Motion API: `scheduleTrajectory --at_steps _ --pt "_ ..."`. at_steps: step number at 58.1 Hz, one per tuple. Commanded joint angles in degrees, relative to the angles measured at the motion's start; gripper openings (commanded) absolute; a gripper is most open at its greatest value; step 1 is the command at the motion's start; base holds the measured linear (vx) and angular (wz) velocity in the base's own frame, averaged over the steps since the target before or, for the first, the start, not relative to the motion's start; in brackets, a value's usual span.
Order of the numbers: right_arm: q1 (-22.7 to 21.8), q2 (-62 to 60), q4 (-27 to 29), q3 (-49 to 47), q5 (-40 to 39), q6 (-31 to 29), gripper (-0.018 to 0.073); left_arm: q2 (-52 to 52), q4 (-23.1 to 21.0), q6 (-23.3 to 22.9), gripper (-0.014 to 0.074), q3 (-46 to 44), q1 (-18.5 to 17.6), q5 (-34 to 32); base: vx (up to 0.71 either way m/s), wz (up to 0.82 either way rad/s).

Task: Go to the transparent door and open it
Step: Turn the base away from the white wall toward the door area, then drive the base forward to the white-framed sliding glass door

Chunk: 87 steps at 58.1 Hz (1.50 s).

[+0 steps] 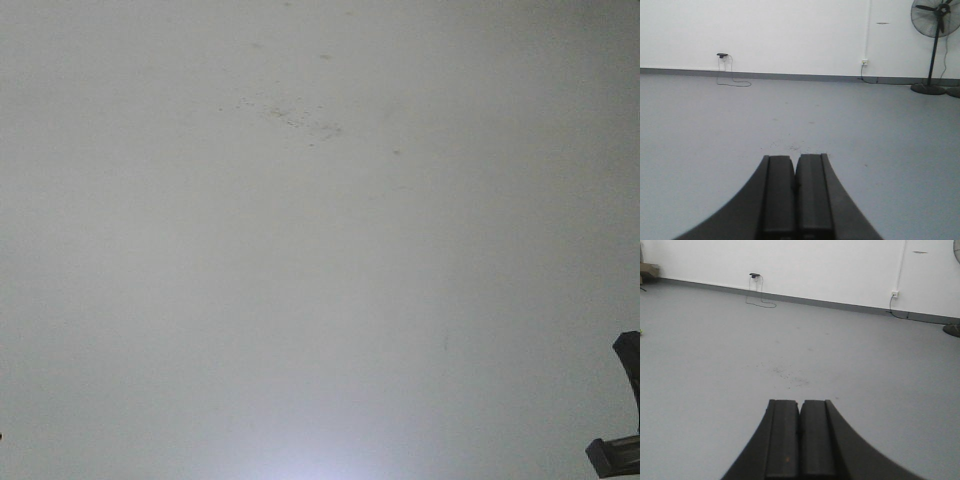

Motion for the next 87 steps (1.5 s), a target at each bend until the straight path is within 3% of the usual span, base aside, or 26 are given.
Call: scheduleTrajectory --at_steps 1,87 --pt "-0.26 -0.87 0.15 0.26 -4.64 0.02 -0.0002 -0.79 -0.15 -0.28 -0.0006 0.55 -0.28 -5.09 0.4 0.31" --pt "-0.26 -0.87 0.15 0.26 -4.59 0.02 -0.0003 -0.79 -0.15 -0.28 -0.0006 0.55 -0.28 -5.09 0.48 0.43"
